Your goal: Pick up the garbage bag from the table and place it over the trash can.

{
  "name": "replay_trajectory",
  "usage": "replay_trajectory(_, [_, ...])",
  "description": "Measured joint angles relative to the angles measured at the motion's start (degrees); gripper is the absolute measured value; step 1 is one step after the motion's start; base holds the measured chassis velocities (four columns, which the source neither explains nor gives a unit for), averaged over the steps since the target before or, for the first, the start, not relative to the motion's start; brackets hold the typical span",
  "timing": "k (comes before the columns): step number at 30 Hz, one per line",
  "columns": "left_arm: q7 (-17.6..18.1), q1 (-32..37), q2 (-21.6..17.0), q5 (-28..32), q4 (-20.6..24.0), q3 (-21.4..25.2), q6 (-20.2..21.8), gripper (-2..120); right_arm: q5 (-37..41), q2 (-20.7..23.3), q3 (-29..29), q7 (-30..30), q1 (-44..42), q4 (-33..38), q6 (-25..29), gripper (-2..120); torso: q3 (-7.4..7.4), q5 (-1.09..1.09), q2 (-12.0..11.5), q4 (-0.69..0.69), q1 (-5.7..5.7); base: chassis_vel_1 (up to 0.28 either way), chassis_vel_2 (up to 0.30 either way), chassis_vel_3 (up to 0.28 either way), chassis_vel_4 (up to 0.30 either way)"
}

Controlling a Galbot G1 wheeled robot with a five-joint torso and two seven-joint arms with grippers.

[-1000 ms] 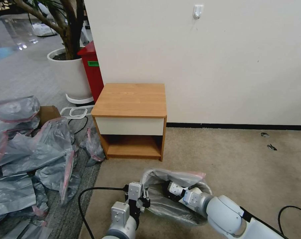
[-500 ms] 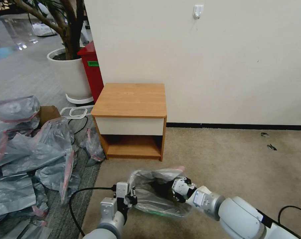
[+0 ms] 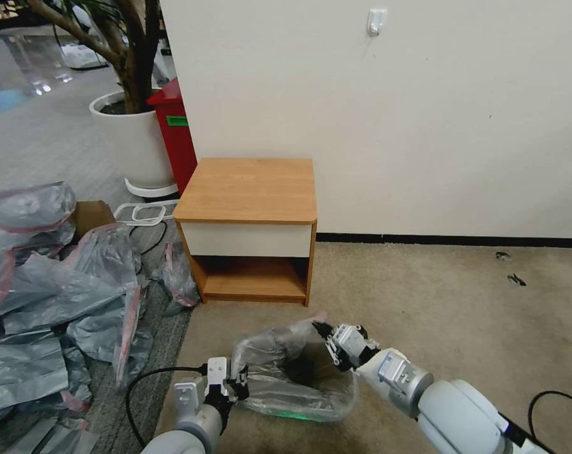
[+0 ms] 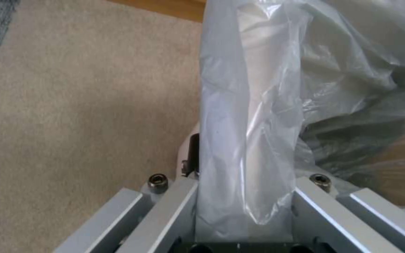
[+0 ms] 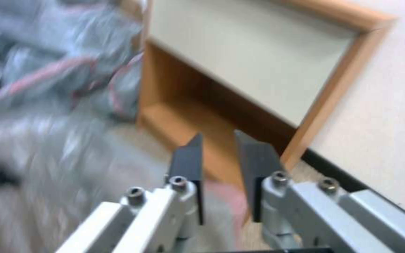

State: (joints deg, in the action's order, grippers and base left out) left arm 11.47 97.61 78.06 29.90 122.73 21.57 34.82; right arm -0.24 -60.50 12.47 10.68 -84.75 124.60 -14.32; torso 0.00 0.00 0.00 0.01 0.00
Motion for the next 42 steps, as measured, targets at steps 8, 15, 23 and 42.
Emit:
replay_trajectory(8, [-1.43,-0.19,-0.44,0.36,-0.97,0.32,0.25,2,0.18,-10.23,4.11,-1.34,-4.69,-0.94,4.93,48,-0.01,0.02,0.0,0.01,0.0,0.0,0.0,0.0,0.0])
replay_trajectory(15, [-2.22,-0.54,-1.23,0.52,-0.83,0.64,0.33,17,1.36,-14.02,7.32,-1.85,-7.08,-4.81,8.68,75,0.0,-0.02,0.0,-0.01,0.0,0.0,0.0,0.0,0.0])
replay_trajectory(23, [-2.26,-0.54,-2.05,1.5,-0.42,1.59,0.48,41,3.32,-15.73,8.97,-2.84,-8.14,-7.17,10.16,98,0.01,-0.04,0.0,-0.02,0.0,0.0,0.0,0.0,0.0])
replay_trajectory(42, [-3.44,0.0,-2.88,0.69,3.72,2.73,-2.02,100,6.98,-22.01,8.61,-7.49,-9.53,-8.77,11.64,100,0.0,0.0,0.0,-0.01,0.0,0.0,0.0,0.0,0.0])
